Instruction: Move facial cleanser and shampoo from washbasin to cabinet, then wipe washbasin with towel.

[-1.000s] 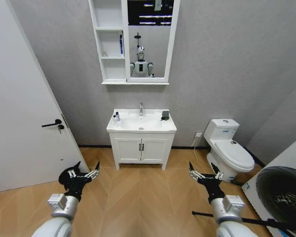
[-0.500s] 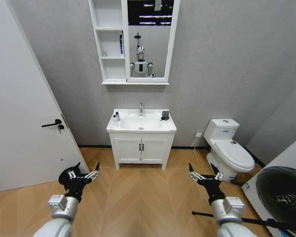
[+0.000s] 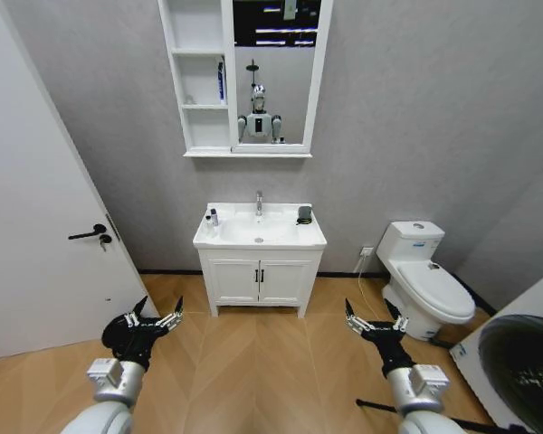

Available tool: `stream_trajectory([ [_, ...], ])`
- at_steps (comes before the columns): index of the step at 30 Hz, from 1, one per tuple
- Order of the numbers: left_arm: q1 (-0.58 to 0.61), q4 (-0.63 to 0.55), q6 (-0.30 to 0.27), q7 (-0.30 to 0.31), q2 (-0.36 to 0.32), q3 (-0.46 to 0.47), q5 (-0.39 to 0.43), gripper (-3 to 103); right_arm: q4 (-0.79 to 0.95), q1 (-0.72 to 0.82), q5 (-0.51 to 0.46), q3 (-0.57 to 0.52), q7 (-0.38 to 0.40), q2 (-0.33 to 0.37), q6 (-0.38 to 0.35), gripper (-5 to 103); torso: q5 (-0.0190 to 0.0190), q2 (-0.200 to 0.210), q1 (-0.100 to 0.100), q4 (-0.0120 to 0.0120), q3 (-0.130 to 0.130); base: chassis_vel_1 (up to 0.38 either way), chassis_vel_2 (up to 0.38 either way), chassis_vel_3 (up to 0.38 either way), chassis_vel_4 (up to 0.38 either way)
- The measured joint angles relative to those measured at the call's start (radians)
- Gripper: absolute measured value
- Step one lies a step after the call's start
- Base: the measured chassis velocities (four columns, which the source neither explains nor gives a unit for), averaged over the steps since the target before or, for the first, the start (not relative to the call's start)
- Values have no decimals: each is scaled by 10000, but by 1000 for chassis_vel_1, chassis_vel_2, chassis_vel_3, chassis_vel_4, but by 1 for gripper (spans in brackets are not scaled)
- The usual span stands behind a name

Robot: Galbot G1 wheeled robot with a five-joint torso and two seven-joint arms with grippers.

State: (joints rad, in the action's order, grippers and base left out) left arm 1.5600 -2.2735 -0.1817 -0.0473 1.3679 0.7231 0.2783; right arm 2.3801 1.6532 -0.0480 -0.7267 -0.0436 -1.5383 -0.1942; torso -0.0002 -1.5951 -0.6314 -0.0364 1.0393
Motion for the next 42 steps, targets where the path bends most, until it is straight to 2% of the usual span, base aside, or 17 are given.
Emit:
stream_trajectory([
  [17,36,-43,53,-3,58,-25,-36,100,21,187,33,-19,-46,-43,182,100,-2,1,-2,-1,0,-330,317,326,-343],
  [20,47,-38,72,-2,68,-3,-36,100,14,189,32,-42,-47,-47,195,100,9,3,-6,-3,2,-368,366,353,-366],
  [22,51,8,97,-3,90,7,-37,100,9,185,30,-49,-47,-50,199,100,-1,0,1,2,-1,-371,336,358,-361],
  [25,53,41,111,-2,106,6,-46,100,-4,169,33,-44,-47,-52,199,100,7,1,-3,-6,1,-352,343,353,-352],
  [28,53,76,129,-2,122,-12,-67,100,-48,165,48,-28,-48,-69,239,100,-2,-2,4,0,-2,-342,359,345,-349],
  [31,52,84,133,-2,131,-22,-70,100,-104,128,49,-8,-28,-75,335,100,7,1,-3,-3,1,-342,358,335,-348],
  [34,49,104,138,-3,151,-31,-72,100,-135,61,49,-27,62,-85,382,100,-6,-1,1,1,-2,-332,339,347,-331],
  [35,50,132,144,-2,164,-37,-76,100,-175,17,54,-49,104,-74,407,100,5,5,-12,-7,4,-278,268,281,-277],
  [38,52,162,166,-9,175,-41,-85,100,-211,8,64,-60,133,-69,446,100,8,7,-15,0,4,-244,234,166,-162],
  [39,54,186,176,-19,182,-41,-94,100,-220,11,64,-57,151,-69,474,100,-4,5,-13,-2,3,-232,216,109,-29],
  [42,55,217,192,-50,188,-42,-113,100,-238,32,64,-35,197,-92,503,100,6,6,-12,0,3,-80,68,7,-21],
])
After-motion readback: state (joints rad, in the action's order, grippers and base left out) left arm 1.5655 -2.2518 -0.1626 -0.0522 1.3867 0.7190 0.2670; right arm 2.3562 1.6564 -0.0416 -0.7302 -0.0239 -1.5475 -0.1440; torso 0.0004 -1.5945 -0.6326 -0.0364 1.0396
